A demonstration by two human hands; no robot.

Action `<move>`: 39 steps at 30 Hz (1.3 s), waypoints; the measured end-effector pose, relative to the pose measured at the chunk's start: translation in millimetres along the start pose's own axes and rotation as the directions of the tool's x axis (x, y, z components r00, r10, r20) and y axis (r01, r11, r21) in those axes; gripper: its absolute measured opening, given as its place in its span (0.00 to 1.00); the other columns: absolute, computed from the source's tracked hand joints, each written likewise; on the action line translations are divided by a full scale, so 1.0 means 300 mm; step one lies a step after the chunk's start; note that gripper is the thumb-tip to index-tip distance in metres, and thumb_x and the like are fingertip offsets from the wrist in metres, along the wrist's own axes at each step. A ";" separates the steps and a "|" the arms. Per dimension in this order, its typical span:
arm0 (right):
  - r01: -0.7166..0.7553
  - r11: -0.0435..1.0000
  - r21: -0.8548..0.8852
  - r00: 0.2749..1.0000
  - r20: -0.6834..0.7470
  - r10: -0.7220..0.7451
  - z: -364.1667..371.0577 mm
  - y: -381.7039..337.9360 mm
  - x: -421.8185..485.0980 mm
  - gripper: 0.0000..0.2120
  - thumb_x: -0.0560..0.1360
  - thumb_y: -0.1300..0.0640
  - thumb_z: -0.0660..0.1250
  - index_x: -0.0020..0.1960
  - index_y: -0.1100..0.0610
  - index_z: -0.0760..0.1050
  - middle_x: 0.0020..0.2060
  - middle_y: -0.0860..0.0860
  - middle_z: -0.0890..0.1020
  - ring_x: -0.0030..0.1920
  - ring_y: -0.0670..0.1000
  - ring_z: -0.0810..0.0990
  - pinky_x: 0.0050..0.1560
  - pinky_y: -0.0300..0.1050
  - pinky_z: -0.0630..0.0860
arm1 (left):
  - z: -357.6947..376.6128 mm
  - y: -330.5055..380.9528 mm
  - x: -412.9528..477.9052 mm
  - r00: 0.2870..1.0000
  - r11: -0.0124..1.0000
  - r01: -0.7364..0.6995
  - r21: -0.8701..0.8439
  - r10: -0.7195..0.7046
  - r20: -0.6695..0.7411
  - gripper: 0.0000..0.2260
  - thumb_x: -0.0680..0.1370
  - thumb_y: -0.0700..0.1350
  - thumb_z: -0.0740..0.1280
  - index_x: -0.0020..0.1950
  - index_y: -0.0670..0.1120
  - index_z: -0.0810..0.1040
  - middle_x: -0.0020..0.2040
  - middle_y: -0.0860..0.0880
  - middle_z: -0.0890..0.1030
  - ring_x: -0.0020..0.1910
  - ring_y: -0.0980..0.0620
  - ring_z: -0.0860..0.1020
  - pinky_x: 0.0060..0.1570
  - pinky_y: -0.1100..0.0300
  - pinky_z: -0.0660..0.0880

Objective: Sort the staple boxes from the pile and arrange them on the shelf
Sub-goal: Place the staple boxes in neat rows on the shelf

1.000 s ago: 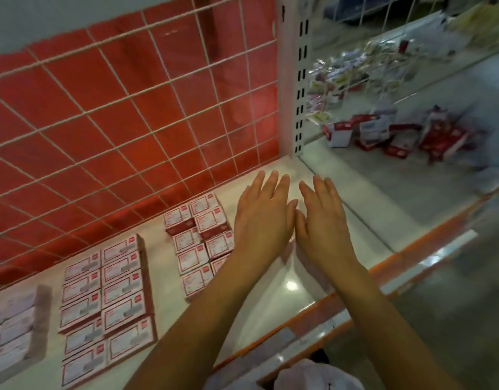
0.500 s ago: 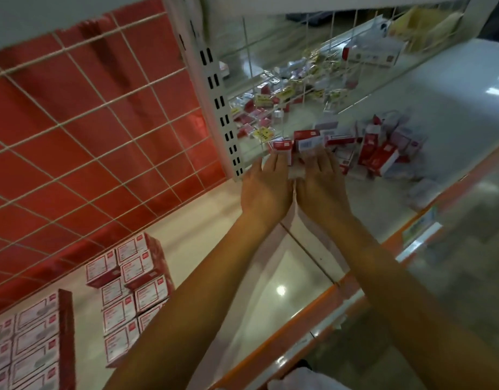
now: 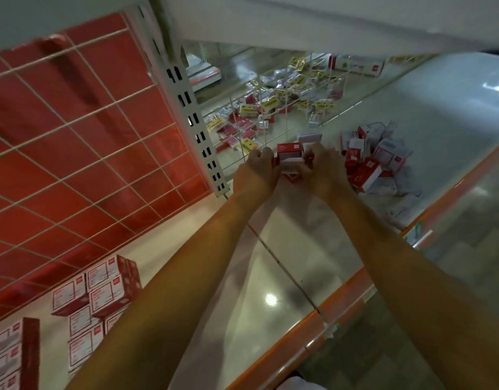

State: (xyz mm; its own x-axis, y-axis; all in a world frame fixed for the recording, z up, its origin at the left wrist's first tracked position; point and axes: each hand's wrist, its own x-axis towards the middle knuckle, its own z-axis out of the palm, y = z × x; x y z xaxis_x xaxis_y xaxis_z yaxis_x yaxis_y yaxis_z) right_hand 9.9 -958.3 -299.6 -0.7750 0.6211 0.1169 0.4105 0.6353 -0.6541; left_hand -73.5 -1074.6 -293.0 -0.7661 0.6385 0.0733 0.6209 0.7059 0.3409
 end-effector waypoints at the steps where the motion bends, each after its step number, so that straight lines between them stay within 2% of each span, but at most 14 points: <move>1: 0.019 1.000 0.018 0.999 0.025 -0.020 0.002 0.003 -0.009 0.15 0.72 0.51 0.72 0.51 0.58 0.71 0.46 0.54 0.77 0.45 0.52 0.76 0.43 0.44 0.72 | 0.002 0.001 -0.011 1.000 1.000 0.006 -0.022 -0.007 -0.019 0.16 0.79 0.53 0.63 0.59 0.42 0.71 0.57 0.40 0.74 0.51 0.40 0.77 0.42 0.55 0.70; 3: 0.045 0.999 0.027 0.998 0.047 -0.046 0.011 0.010 -0.029 0.18 0.70 0.52 0.74 0.51 0.57 0.69 0.45 0.53 0.78 0.45 0.52 0.77 0.45 0.47 0.75 | 0.004 0.002 -0.032 0.999 0.998 0.032 -0.061 -0.034 -0.036 0.16 0.78 0.51 0.66 0.58 0.41 0.70 0.56 0.39 0.75 0.49 0.41 0.77 0.40 0.57 0.68; 6: 0.056 0.998 -0.016 0.998 0.038 -0.055 0.029 0.021 -0.036 0.23 0.69 0.55 0.74 0.59 0.59 0.68 0.53 0.56 0.78 0.53 0.57 0.78 0.52 0.55 0.77 | 0.011 -0.018 -0.058 0.997 0.994 0.068 -0.084 -0.072 -0.038 0.18 0.76 0.47 0.68 0.61 0.40 0.69 0.54 0.39 0.79 0.51 0.41 0.78 0.40 0.57 0.68; 9: 0.115 0.987 -0.109 0.992 0.058 -0.109 0.045 0.028 -0.038 0.23 0.68 0.59 0.73 0.61 0.58 0.73 0.55 0.57 0.78 0.58 0.57 0.75 0.58 0.55 0.74 | 0.009 -0.042 -0.095 0.989 0.978 0.129 -0.163 -0.138 -0.046 0.20 0.73 0.47 0.72 0.62 0.44 0.73 0.55 0.43 0.81 0.53 0.43 0.78 0.44 0.58 0.68; 13: 0.166 0.984 -0.058 0.986 0.042 -0.164 0.054 0.024 -0.088 0.18 0.67 0.60 0.73 0.55 0.56 0.75 0.50 0.54 0.80 0.53 0.54 0.78 0.53 0.55 0.77 | -0.008 -0.069 -0.153 0.984 0.941 0.147 -0.305 -0.170 -0.050 0.20 0.70 0.44 0.75 0.60 0.47 0.77 0.55 0.48 0.81 0.54 0.49 0.79 0.47 0.64 0.69; 15: 0.150 0.988 0.031 0.989 0.010 -0.150 0.040 0.012 -0.130 0.19 0.68 0.62 0.73 0.58 0.58 0.75 0.54 0.56 0.79 0.55 0.56 0.78 0.55 0.56 0.76 | -0.013 -0.085 -0.186 0.984 0.933 0.143 -0.329 -0.169 -0.050 0.20 0.68 0.43 0.76 0.59 0.47 0.78 0.53 0.49 0.82 0.52 0.50 0.79 0.48 0.62 0.72; 18: 0.096 0.986 0.136 0.995 0.004 -0.098 0.028 -0.021 -0.197 0.22 0.70 0.63 0.73 0.62 0.60 0.73 0.58 0.58 0.78 0.57 0.56 0.77 0.57 0.47 0.75 | -0.044 -0.107 -0.261 0.981 0.911 0.152 -0.384 -0.187 -0.056 0.21 0.68 0.42 0.76 0.60 0.47 0.78 0.54 0.49 0.81 0.53 0.51 0.79 0.52 0.59 0.74; 21: 0.036 0.971 0.237 0.998 0.044 -0.048 0.023 -0.070 -0.264 0.19 0.71 0.62 0.72 0.61 0.57 0.74 0.53 0.51 0.78 0.49 0.48 0.77 0.42 0.26 0.70 | -0.094 -0.126 -0.350 0.974 0.897 0.164 -0.411 -0.212 -0.073 0.21 0.70 0.42 0.75 0.61 0.48 0.77 0.56 0.49 0.80 0.54 0.53 0.77 0.54 0.59 0.74; 22: 0.022 0.963 0.268 0.997 0.061 -0.040 0.023 -0.087 -0.286 0.18 0.71 0.62 0.72 0.60 0.56 0.74 0.52 0.50 0.78 0.48 0.47 0.76 0.39 0.23 0.68 | -0.114 -0.133 -0.383 0.971 0.891 0.172 -0.420 -0.226 -0.083 0.21 0.70 0.43 0.75 0.62 0.48 0.77 0.57 0.50 0.80 0.55 0.53 0.77 0.54 0.60 0.74; 26: 0.046 0.942 0.332 0.987 0.128 -0.093 0.040 -0.166 -0.376 0.20 0.69 0.62 0.74 0.58 0.54 0.75 0.53 0.49 0.80 0.51 0.48 0.79 0.47 0.35 0.74 | -0.192 -0.170 -0.518 0.959 0.893 0.167 -0.417 -0.245 -0.140 0.18 0.71 0.45 0.75 0.59 0.49 0.79 0.54 0.53 0.80 0.52 0.55 0.76 0.52 0.58 0.74; 28: 0.032 0.924 0.382 0.978 0.177 -0.107 0.049 -0.212 -0.421 0.19 0.69 0.62 0.74 0.57 0.50 0.74 0.50 0.45 0.79 0.49 0.45 0.78 0.44 0.32 0.73 | -0.222 -0.200 -0.585 0.951 0.899 0.172 -0.402 -0.258 -0.170 0.17 0.71 0.46 0.75 0.58 0.49 0.79 0.51 0.56 0.77 0.50 0.57 0.73 0.50 0.62 0.72; 32: 0.053 0.907 0.418 0.952 0.253 -0.173 0.082 -0.303 -0.505 0.21 0.70 0.64 0.73 0.59 0.49 0.74 0.50 0.41 0.76 0.50 0.43 0.76 0.39 0.28 0.71 | -0.262 -0.293 -0.712 0.923 0.895 0.244 -0.374 -0.332 -0.193 0.22 0.71 0.47 0.75 0.64 0.52 0.76 0.56 0.54 0.75 0.53 0.58 0.72 0.51 0.69 0.69; 35: 0.052 0.894 0.445 0.930 0.304 -0.206 0.115 -0.371 -0.564 0.21 0.70 0.64 0.73 0.58 0.46 0.73 0.48 0.38 0.75 0.46 0.39 0.75 0.40 0.29 0.71 | -0.301 -0.349 -0.805 0.909 0.897 0.277 -0.344 -0.361 -0.210 0.24 0.70 0.47 0.76 0.65 0.51 0.76 0.61 0.52 0.77 0.58 0.55 0.73 0.58 0.63 0.71; 39: 0.073 0.882 0.466 0.901 0.348 -0.258 0.170 -0.446 -0.631 0.22 0.69 0.65 0.73 0.56 0.45 0.74 0.50 0.40 0.79 0.48 0.40 0.77 0.43 0.32 0.74 | -0.349 -0.430 -0.917 0.890 0.902 0.310 -0.301 -0.387 -0.242 0.24 0.70 0.46 0.76 0.65 0.51 0.76 0.63 0.52 0.78 0.61 0.53 0.73 0.63 0.55 0.70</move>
State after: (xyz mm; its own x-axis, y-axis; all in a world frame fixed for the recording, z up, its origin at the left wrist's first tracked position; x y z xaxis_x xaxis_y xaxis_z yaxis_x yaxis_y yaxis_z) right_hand 77.3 -1184.3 -272.3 -0.9717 0.2358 0.0140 0.0817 0.3913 -0.9166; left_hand 39.8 -1373.3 -259.1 -0.9621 0.2209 0.1596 0.2721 0.7424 0.6123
